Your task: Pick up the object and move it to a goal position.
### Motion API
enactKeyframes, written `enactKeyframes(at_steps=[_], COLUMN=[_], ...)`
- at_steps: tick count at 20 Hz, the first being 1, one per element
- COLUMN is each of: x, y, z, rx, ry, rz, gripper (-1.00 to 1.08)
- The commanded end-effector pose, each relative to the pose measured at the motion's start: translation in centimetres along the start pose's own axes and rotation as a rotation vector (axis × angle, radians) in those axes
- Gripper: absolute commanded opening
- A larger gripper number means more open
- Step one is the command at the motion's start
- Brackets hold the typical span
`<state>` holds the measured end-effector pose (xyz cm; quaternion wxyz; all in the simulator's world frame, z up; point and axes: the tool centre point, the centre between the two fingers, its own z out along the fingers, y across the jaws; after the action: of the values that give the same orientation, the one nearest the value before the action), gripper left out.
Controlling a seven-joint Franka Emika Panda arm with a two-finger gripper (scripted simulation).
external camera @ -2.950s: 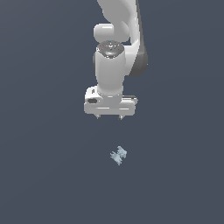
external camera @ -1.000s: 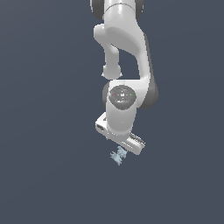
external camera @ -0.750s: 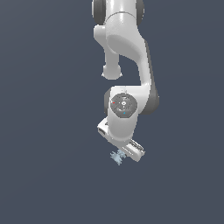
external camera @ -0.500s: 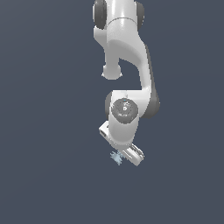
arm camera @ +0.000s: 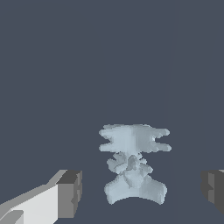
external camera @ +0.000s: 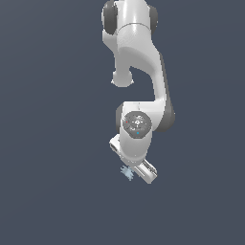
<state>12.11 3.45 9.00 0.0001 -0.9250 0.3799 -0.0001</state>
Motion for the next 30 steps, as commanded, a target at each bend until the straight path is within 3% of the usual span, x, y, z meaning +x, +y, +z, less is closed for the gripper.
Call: enactKeyframes(at_steps=[1,9,16,17,30], x=[0.0,-0.1,0.0,0.0,0.0], y=[0.0,0.1,0.0,0.0,0.0], z=[0.5,4.5,4.9,4.9,4.8], rx=[-0.001,0.0,0.0,0.0,0.0], ry=[0.0,0.0,0.0,0.0,0.0], rz=[0.001,0.005,0.005,0.005,0.005], gripper=[1.0,1.0,1.0,-1.0,-1.0])
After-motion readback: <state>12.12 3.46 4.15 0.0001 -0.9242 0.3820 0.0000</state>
